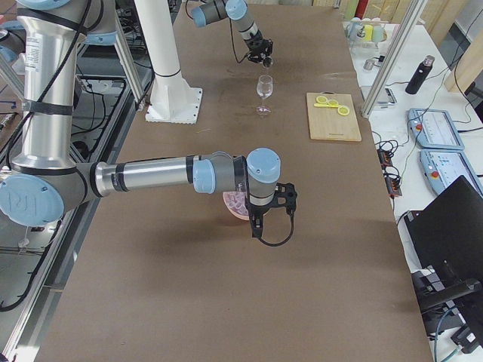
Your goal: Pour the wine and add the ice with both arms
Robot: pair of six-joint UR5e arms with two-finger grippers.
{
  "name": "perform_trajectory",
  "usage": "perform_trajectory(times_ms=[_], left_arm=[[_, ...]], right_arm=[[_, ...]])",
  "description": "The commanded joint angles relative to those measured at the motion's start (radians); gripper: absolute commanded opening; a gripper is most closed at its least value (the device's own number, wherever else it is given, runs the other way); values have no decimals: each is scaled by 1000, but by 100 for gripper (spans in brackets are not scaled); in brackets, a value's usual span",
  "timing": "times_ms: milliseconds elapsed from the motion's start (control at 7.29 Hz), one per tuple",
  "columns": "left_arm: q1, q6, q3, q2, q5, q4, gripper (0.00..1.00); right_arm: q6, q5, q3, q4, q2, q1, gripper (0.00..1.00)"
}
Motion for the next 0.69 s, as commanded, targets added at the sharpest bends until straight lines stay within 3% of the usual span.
perform_trajectory(times_ms=[0, 548], left_arm=[[4, 0, 47, -48, 14, 53, 0], [29, 0, 72, -97, 65, 159, 0]], right_arm=[[0, 0, 1, 0, 0, 0, 100], [0, 0, -1, 0, 0, 0, 100]])
